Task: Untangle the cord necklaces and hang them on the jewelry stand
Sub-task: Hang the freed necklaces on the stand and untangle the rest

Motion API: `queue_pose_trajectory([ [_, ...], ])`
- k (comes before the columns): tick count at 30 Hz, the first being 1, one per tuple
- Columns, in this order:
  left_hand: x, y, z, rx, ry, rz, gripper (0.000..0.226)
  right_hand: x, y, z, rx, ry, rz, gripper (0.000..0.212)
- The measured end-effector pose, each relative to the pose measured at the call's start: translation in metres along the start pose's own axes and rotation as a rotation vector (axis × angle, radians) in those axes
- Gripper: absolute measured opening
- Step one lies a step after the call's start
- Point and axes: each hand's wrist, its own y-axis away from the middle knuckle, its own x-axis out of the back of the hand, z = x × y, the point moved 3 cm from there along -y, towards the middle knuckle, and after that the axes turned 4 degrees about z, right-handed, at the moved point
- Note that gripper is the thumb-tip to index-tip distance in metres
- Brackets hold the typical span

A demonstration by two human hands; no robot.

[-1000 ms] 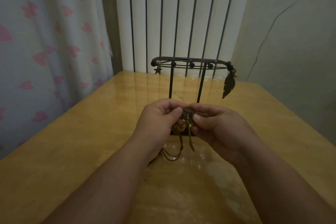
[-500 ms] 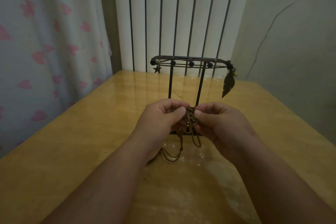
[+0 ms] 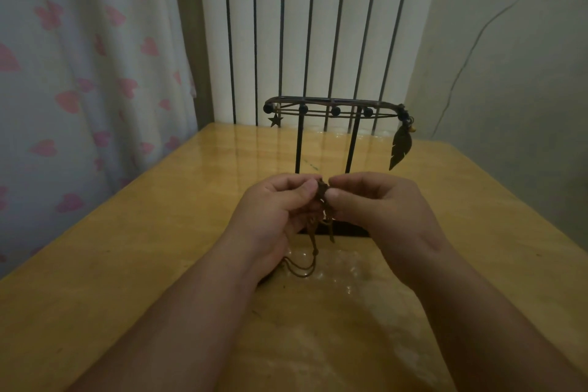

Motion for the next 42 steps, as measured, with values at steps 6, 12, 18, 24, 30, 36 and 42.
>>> queue_pose_trajectory([
  [6, -0.002, 0.0, 0.0, -0.003, -0.05, 0.02, 0.014, -0.005, 0.001, -0.001, 0.033, 0.077, 0.035, 0.014],
  [12, 0.0, -0.001, 0.001, -0.015, -0.01, 0.13, 0.028, 0.002, -0.003, 0.0, -0.183, -0.389, 0.062, 0.015],
  [18, -0.006, 0.003, 0.006, 0.031, 0.194, 0.135, 0.024, 0.008, -0.003, -0.001, -0.236, -0.475, 0.128, 0.015],
  [24, 0.001, 0.0, 0.007, 0.085, 0.105, 0.075, 0.027, 0.016, -0.007, -0.001, -0.19, -0.515, 0.225, 0.017],
  [30, 0.004, 0.005, 0.011, 0.05, -0.253, -0.019, 0.029, 0.033, -0.01, -0.004, -0.1, -0.762, 0.346, 0.015],
  [36, -0.007, 0.011, 0.008, 0.027, -0.614, -0.139, 0.013, 0.031, -0.011, -0.004, -0.057, -0.894, 0.281, 0.016],
  [42, -0.006, 0.012, 0.008, -0.012, -0.523, -0.212, 0.022, 0.038, -0.011, -0.003, -0.036, -0.738, 0.307, 0.017],
])
